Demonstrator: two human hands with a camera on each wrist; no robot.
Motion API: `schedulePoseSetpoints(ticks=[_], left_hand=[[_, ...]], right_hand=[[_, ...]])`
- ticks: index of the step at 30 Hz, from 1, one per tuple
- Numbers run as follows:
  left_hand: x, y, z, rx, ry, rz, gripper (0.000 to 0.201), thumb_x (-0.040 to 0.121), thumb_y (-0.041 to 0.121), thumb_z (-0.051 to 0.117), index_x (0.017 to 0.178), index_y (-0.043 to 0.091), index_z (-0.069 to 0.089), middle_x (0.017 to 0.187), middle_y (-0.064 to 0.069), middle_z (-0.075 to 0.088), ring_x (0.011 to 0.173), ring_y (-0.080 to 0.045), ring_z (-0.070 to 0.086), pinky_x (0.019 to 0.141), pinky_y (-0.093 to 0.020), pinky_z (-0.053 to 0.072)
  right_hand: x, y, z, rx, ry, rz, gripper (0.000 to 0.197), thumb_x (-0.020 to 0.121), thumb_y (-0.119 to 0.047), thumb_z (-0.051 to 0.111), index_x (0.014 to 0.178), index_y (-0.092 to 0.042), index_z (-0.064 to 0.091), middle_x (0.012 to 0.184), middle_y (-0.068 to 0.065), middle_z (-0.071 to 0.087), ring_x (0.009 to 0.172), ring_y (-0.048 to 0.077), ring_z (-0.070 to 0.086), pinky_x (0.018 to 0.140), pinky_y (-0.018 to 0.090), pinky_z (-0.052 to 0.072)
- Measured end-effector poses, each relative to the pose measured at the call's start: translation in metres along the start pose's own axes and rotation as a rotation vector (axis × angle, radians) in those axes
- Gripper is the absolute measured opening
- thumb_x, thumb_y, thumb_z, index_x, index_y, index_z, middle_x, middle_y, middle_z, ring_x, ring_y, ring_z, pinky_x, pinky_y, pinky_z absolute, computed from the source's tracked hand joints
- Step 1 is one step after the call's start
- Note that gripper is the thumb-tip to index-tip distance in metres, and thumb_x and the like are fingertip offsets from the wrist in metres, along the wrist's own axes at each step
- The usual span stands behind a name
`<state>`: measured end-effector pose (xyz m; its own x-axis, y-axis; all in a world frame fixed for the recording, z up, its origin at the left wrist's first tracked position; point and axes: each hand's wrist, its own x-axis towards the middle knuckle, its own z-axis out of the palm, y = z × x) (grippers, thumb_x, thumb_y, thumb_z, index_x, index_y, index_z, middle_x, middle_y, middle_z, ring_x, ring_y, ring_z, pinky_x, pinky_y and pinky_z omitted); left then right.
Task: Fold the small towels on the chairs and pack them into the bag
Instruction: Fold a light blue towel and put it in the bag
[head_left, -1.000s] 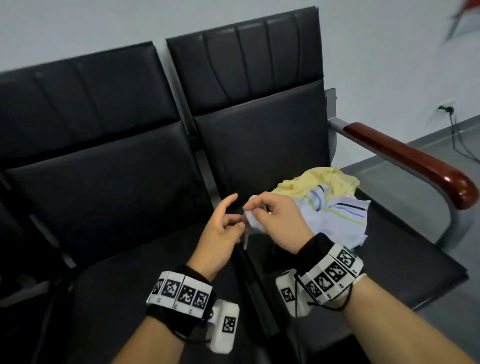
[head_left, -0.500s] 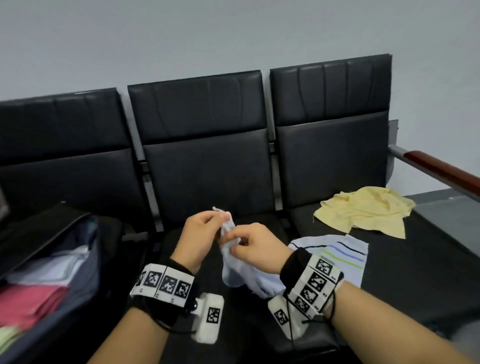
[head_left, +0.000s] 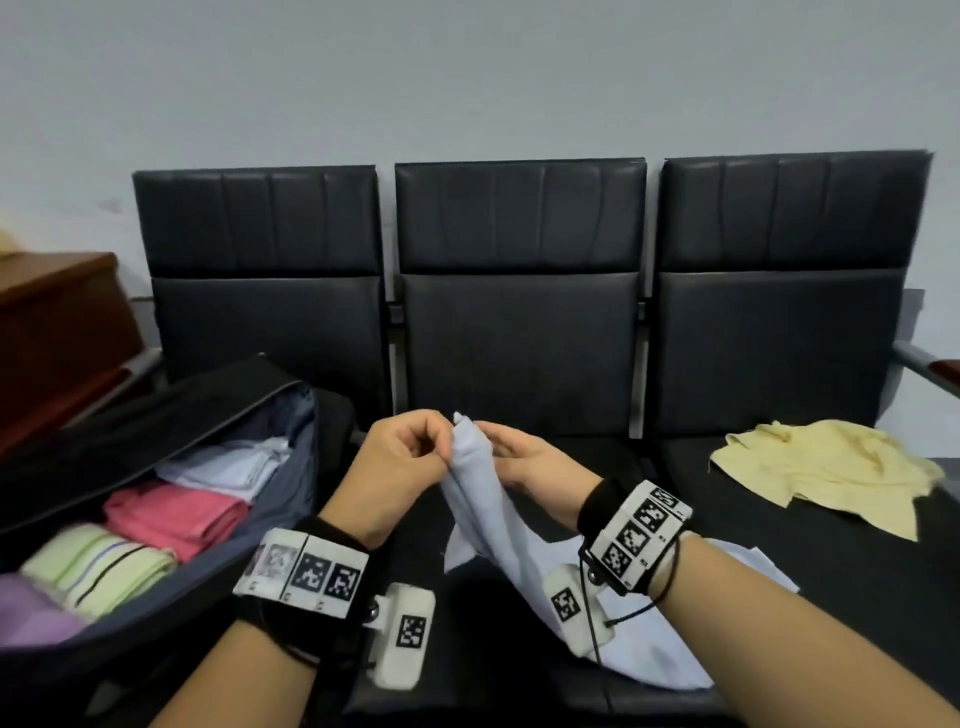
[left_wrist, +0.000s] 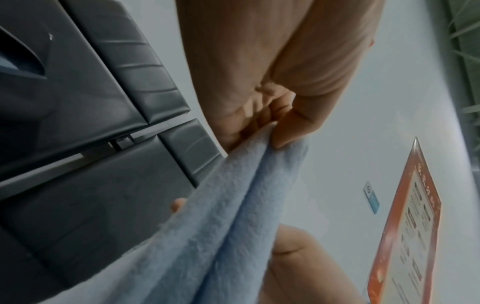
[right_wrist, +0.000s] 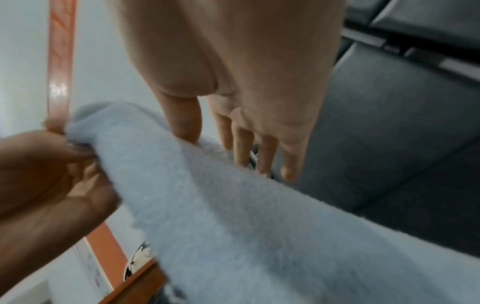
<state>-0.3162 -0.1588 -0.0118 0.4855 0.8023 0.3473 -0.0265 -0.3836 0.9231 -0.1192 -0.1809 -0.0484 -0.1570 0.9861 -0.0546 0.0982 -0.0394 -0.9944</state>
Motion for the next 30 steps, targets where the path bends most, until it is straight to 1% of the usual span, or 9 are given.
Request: schedulePoseSetpoints(ticks=[5, 11, 14, 17, 20, 22, 25, 28, 30], left_hand=[[-0.009, 0.004, -0.022, -0.005, 0.062, 0.009, 0.029, 0.063, -0.006, 0.051, 0.062, 0.023, 0.057, 0.074, -0.007, 0.056, 0.072, -0.019, 0.05, 0.065, -0.021, 0.042], [-0.01, -0.013, -0.036, 0.157, 0.254, -0.108, 0.037, 0.071, -0.02, 0.05, 0.064, 0.016, 0.059, 0.067, -0.007, 0.055, 0.063, -0.013, 0.046, 0.058, -0.021, 0.037], [-0.006, -0.016, -0.036, 0.175, 0.268, -0.186, 0.032, 0.076, -0.018, 0.051, 0.086, 0.01, 0.064, 0.081, -0.01, 0.065, 0.071, -0.016, 0.055, 0.067, -0.029, 0.044], [0.002, -0.01, -0.034, 0.003, 0.175, -0.268, 0.043, 0.082, 0.0, 0.058, 0.119, 0.023, 0.061, 0.104, -0.002, 0.073, 0.098, -0.019, 0.067, 0.083, -0.038, 0.053], [0.012, -0.002, -0.028, 0.029, 0.07, -0.261, 0.045, 0.092, 0.021, 0.064, 0.135, 0.029, 0.053, 0.116, 0.001, 0.071, 0.112, -0.012, 0.066, 0.094, -0.038, 0.054], [0.015, 0.002, -0.026, 0.176, 0.068, -0.206, 0.034, 0.093, 0.023, 0.066, 0.127, 0.026, 0.062, 0.113, 0.001, 0.072, 0.11, -0.012, 0.066, 0.095, -0.034, 0.054], [0.016, 0.007, -0.024, 0.282, 0.082, -0.091, 0.008, 0.09, 0.017, 0.069, 0.096, 0.019, 0.074, 0.093, 0.0, 0.075, 0.091, -0.013, 0.07, 0.081, -0.028, 0.056], [0.016, 0.01, -0.022, 0.382, 0.134, -0.03, 0.01, 0.088, 0.012, 0.07, 0.079, 0.016, 0.072, 0.079, -0.001, 0.072, 0.072, -0.005, 0.065, 0.065, -0.019, 0.049], [0.017, 0.013, -0.021, 0.442, 0.183, -0.002, 0.013, 0.088, 0.012, 0.068, 0.077, 0.018, 0.069, 0.077, 0.003, 0.07, 0.071, 0.0, 0.062, 0.063, -0.013, 0.045]], right_hand=[[0.008, -0.002, 0.011, -0.007, -0.022, -0.018, 0.023, 0.095, -0.014, 0.061, 0.106, 0.006, 0.067, 0.094, 0.015, 0.063, 0.087, 0.025, 0.057, 0.081, 0.041, 0.046], [0.016, -0.025, 0.01, -0.012, 0.229, -0.201, 0.012, 0.095, -0.013, 0.063, 0.096, -0.006, 0.073, 0.094, 0.016, 0.071, 0.087, 0.023, 0.067, 0.085, 0.046, 0.056], [0.018, -0.042, 0.01, -0.153, 0.221, -0.247, 0.017, 0.095, -0.018, 0.062, 0.092, -0.003, 0.071, 0.084, 0.015, 0.065, 0.076, 0.021, 0.06, 0.072, 0.04, 0.051], [0.017, -0.055, 0.015, -0.322, 0.135, -0.286, 0.017, 0.093, -0.018, 0.063, 0.09, -0.002, 0.07, 0.078, 0.013, 0.062, 0.07, 0.017, 0.056, 0.066, 0.034, 0.046], [0.015, -0.059, 0.02, -0.492, 0.048, -0.307, 0.015, 0.093, -0.02, 0.063, 0.089, -0.008, 0.072, 0.079, 0.016, 0.066, 0.068, 0.015, 0.056, 0.065, 0.032, 0.047], [0.013, -0.059, 0.021, -0.554, 0.05, -0.324, 0.015, 0.094, -0.024, 0.064, 0.088, -0.013, 0.072, 0.078, 0.01, 0.067, 0.065, 0.009, 0.055, 0.064, 0.028, 0.047], [0.011, -0.057, 0.019, -0.553, 0.106, -0.324, 0.012, 0.09, -0.026, 0.069, 0.085, -0.016, 0.071, 0.079, 0.006, 0.069, 0.067, 0.011, 0.059, 0.067, 0.032, 0.051], [0.008, -0.056, 0.014, -0.542, 0.153, -0.305, 0.012, 0.086, -0.027, 0.072, 0.084, -0.016, 0.071, 0.08, 0.006, 0.07, 0.072, 0.023, 0.064, 0.07, 0.039, 0.054], [0.007, -0.052, 0.011, -0.53, 0.127, -0.299, 0.018, 0.086, -0.029, 0.074, 0.077, -0.014, 0.07, 0.07, 0.005, 0.065, 0.061, 0.017, 0.056, 0.061, 0.033, 0.048]])
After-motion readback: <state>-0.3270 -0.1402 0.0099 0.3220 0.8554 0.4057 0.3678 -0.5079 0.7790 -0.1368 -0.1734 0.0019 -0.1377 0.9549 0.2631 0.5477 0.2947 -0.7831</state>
